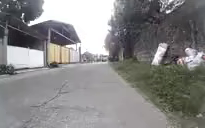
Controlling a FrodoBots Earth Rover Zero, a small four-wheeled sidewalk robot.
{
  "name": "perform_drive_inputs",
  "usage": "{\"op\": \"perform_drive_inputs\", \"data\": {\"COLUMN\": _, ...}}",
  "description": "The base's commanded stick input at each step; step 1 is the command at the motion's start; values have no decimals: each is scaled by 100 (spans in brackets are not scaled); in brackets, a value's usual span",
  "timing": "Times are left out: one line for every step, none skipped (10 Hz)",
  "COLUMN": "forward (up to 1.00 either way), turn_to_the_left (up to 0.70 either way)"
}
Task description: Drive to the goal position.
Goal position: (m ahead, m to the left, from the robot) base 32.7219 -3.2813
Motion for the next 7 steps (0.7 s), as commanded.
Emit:
{"op": "perform_drive_inputs", "data": {"forward": 100, "turn_to_the_left": -35}}
{"op": "perform_drive_inputs", "data": {"forward": 100, "turn_to_the_left": -35}}
{"op": "perform_drive_inputs", "data": {"forward": 100, "turn_to_the_left": 0}}
{"op": "perform_drive_inputs", "data": {"forward": 100, "turn_to_the_left": 5}}
{"op": "perform_drive_inputs", "data": {"forward": 100, "turn_to_the_left": 5}}
{"op": "perform_drive_inputs", "data": {"forward": 100, "turn_to_the_left": 5}}
{"op": "perform_drive_inputs", "data": {"forward": 100, "turn_to_the_left": 5}}
